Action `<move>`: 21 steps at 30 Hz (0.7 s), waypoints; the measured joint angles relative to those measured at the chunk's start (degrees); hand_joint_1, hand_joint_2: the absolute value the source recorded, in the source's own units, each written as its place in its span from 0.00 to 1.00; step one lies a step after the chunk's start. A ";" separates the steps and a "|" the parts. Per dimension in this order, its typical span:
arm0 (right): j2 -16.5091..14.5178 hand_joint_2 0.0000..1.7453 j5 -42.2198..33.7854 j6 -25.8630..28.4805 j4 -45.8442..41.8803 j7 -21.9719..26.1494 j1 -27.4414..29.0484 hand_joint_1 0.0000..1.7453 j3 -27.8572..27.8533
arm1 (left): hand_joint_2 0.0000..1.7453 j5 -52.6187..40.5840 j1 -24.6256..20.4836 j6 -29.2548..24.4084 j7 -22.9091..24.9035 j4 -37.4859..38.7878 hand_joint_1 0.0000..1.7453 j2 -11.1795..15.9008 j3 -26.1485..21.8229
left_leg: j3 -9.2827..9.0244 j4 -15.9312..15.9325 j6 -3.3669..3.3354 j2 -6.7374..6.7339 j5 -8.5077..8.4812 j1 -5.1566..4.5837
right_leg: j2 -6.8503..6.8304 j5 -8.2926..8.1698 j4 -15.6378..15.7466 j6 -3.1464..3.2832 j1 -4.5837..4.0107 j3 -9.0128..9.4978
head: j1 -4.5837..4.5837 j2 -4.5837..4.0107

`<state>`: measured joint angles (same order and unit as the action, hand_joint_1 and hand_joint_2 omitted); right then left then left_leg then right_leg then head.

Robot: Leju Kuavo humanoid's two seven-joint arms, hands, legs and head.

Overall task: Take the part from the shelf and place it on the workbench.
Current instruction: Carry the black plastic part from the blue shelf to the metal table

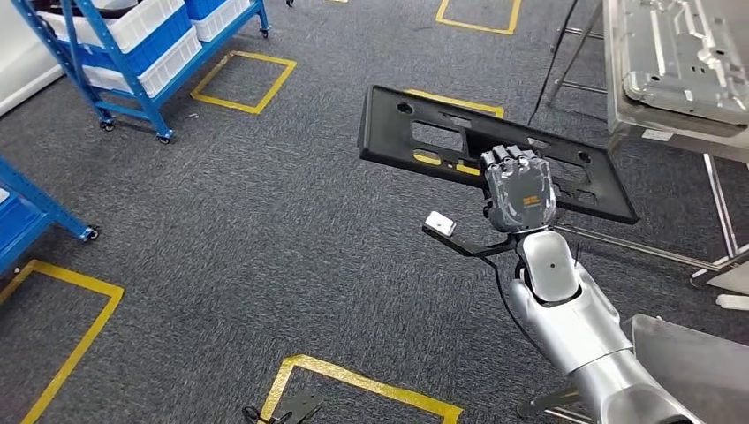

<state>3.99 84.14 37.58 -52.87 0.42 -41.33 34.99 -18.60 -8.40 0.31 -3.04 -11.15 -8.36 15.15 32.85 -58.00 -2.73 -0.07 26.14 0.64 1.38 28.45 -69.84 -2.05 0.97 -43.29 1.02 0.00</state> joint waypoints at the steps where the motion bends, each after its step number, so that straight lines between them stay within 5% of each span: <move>1: -0.13 1.00 -0.02 0.10 0.26 0.00 0.02 1.00 0.01 | 1.00 0.00 0.05 0.00 0.09 0.00 0.00 0.09 -0.09 | 0.06 -0.02 -0.02 -0.80 0.03 -0.08 | -0.62 1.12 -3.19 -0.13 0.11 -1.47 | 0.00 0.00; 3: -0.19 1.00 -0.02 0.15 0.83 -0.01 0.16 1.00 0.03 | 1.00 0.00 0.09 0.00 0.19 0.00 0.00 0.23 -0.18 | 0.09 -0.08 0.02 -2.30 0.16 -0.13 | -1.22 0.62 -4.29 -0.30 0.36 -1.77 | 0.01 0.00; 6: -0.34 1.00 -0.03 0.22 1.37 -0.01 -0.08 1.00 0.03 | 1.00 0.01 0.01 -0.05 0.30 0.00 0.00 0.32 -0.43 | -0.09 -0.37 0.56 -4.20 0.67 -0.32 | -4.36 -3.83 6.29 -0.02 0.07 4.17 | 0.04 0.00; 8: -0.66 1.00 -0.03 0.36 1.56 -0.04 -0.39 1.00 0.03 | 1.00 0.02 -0.02 -0.09 0.51 0.00 0.00 0.42 -0.71 | -0.23 -0.55 1.13 -5.32 1.05 -0.69 | -5.92 -4.56 10.18 0.63 -0.52 6.10 | -0.05 0.00; 11: -0.91 1.00 0.15 0.49 2.00 -0.27 -0.54 1.00 0.03 | 1.00 -0.05 -0.05 -0.13 0.75 -0.11 0.00 0.48 -1.00 | -0.62 -0.65 2.04 -6.60 1.67 -0.73 | -3.98 -4.65 10.54 1.66 -0.63 6.04 | -0.13 0.00; 13: -1.05 1.00 1.00 0.59 2.29 -1.59 -0.73 1.00 0.03 | 1.00 -0.85 0.47 -0.72 0.12 -0.24 0.00 0.33 -1.02 | 0.29 -3.39 2.52 -4.39 3.75 -0.42 | -2.59 -4.81 10.84 2.43 -0.32 6.25 | -0.16 0.00; 15: -1.03 1.00 2.04 1.00 2.47 -3.24 -0.59 1.00 0.00 | 1.00 -2.09 1.67 -1.95 -1.05 -0.26 0.00 0.02 -0.91 | 3.52 -10.52 2.62 -1.33 7.36 -0.21 | -1.12 -4.81 10.90 2.93 -0.33 6.33 | -0.23 0.00; 17: -0.66 1.00 2.34 1.39 2.58 -3.76 0.09 1.00 -0.07 | 1.00 -2.79 3.00 -2.80 -1.78 -0.26 0.00 -0.22 -0.81 | 6.82 -16.74 2.57 -0.40 9.12 -0.18 | 0.65 -4.76 10.80 3.06 -0.53 6.34 | -0.25 0.00; 19: -0.21 1.00 2.34 1.46 2.73 -3.81 0.67 1.00 -0.16 | 1.00 -2.98 4.00 -3.01 -2.03 -0.26 0.00 -0.37 -0.79 | 6.66 -15.03 2.26 -0.01 6.52 -0.17 | 2.53 -4.72 10.56 3.04 -0.64 6.33 | -0.26 0.00; 21: 0.01 1.00 2.34 1.47 2.79 -3.86 0.84 1.00 -0.26 | 1.00 -3.02 4.31 -2.99 -2.16 -0.26 0.00 -0.46 -0.77 | 3.63 -7.50 1.76 2.05 2.29 -0.11 | 4.21 -4.64 10.22 2.86 -0.65 6.22 | -0.24 0.00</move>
<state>4.01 86.49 39.05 -50.07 -3.44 -40.49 34.73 -21.62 -4.09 -2.69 -5.20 -11.40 -8.81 14.38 36.48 -65.50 -0.97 1.98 28.44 0.53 5.59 23.81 -59.62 0.80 0.32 -37.07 0.78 0.00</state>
